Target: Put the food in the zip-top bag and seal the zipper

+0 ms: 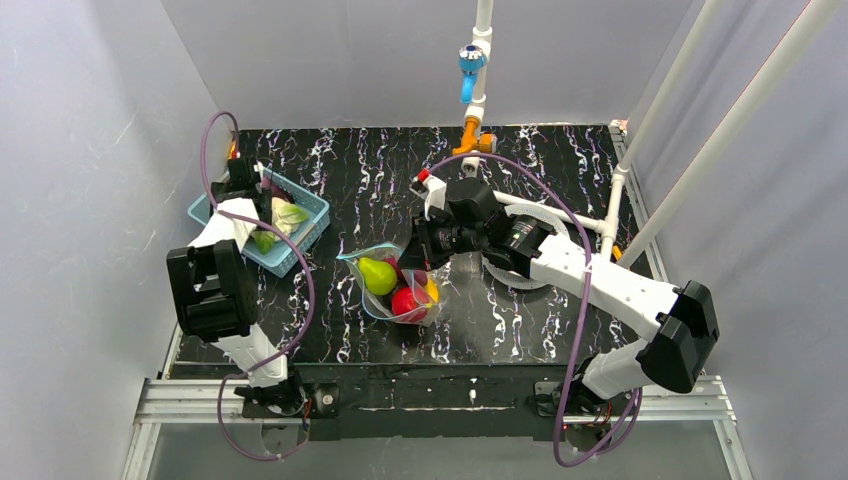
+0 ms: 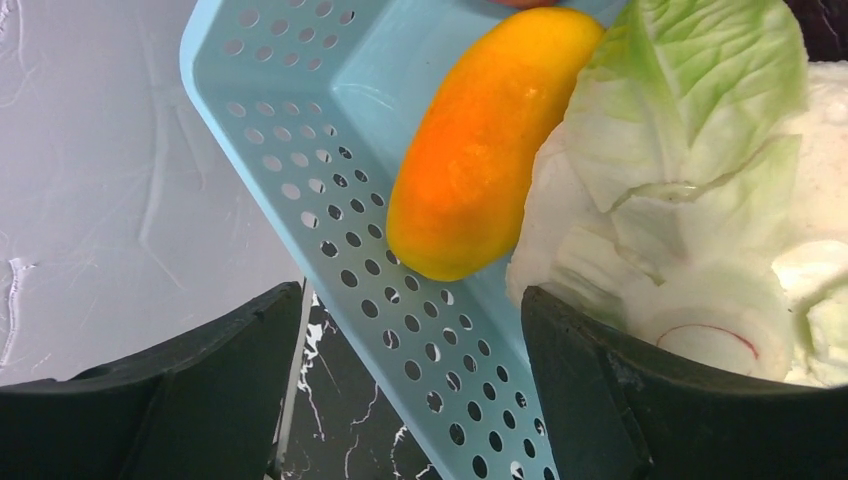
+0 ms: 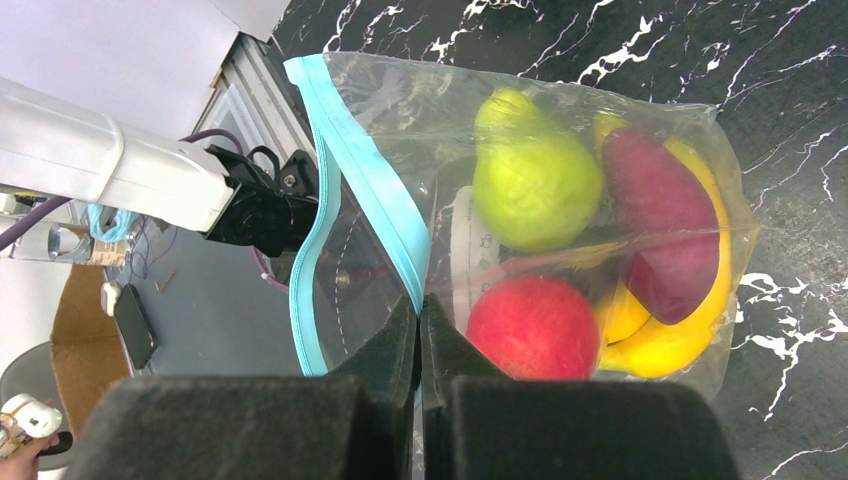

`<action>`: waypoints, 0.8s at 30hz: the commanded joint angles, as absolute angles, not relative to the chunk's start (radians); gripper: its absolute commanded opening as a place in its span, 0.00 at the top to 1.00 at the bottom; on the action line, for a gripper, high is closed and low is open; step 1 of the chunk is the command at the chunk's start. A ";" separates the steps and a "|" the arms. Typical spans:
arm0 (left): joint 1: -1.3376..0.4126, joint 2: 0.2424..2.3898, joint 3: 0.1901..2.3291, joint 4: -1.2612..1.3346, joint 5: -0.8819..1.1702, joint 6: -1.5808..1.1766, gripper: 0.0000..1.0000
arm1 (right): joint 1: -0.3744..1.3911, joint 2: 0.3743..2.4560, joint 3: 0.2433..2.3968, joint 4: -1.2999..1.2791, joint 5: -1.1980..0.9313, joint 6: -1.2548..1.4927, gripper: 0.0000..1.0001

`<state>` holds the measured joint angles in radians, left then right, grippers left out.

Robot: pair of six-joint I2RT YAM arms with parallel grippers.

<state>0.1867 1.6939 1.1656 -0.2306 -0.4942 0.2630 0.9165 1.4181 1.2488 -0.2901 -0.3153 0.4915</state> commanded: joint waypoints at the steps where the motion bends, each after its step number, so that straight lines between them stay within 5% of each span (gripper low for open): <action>1: 0.203 1.682 1.201 -0.242 -0.425 0.214 0.18 | 0.917 1.423 1.269 -0.284 -0.303 0.471 0.99; 14: 0.312 1.861 1.330 -0.326 -0.248 0.054 0.09 | 0.917 1.432 1.258 -0.273 -0.299 0.471 0.99; 24: 0.316 1.902 1.427 -0.464 -0.070 0.013 0.16 | 0.916 1.432 1.253 -0.268 -0.293 0.470 0.99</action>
